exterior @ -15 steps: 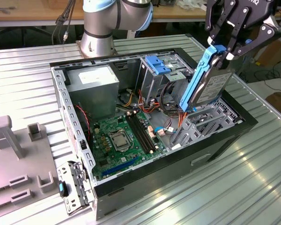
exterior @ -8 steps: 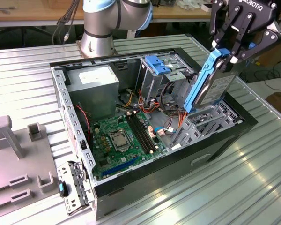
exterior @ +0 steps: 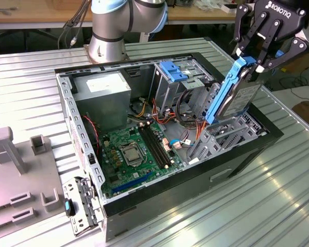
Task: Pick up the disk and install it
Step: 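Insert the disk into the insertion slot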
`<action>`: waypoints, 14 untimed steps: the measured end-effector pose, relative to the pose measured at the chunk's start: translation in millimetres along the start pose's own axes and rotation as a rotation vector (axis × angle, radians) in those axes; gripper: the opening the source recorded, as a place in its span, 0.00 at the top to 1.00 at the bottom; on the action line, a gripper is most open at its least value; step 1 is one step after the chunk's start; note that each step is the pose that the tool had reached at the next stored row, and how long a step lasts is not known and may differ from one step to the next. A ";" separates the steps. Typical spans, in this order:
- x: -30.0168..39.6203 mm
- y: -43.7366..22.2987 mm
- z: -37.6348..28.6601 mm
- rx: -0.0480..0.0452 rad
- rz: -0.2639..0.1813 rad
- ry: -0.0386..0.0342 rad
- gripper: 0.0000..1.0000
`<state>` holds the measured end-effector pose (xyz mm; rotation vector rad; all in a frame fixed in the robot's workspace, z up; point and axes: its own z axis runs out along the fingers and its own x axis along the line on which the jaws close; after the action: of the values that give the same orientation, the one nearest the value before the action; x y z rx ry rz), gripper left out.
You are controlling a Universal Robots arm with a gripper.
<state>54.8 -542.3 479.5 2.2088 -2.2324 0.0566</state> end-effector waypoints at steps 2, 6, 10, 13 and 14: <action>3.6 -0.3 2.7 0.0000 0.000 0.0001 0.63; 7.6 -3.1 8.0 -0.0002 0.006 0.0003 0.63; 7.6 -7.0 10.4 -0.0004 0.012 0.0004 0.63; 8.7 -7.4 11.6 -0.0008 0.020 0.0006 0.63; 9.2 -7.4 12.3 -0.0011 0.025 0.0005 0.63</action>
<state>62.4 -551.9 467.6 2.1797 -2.2599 0.0559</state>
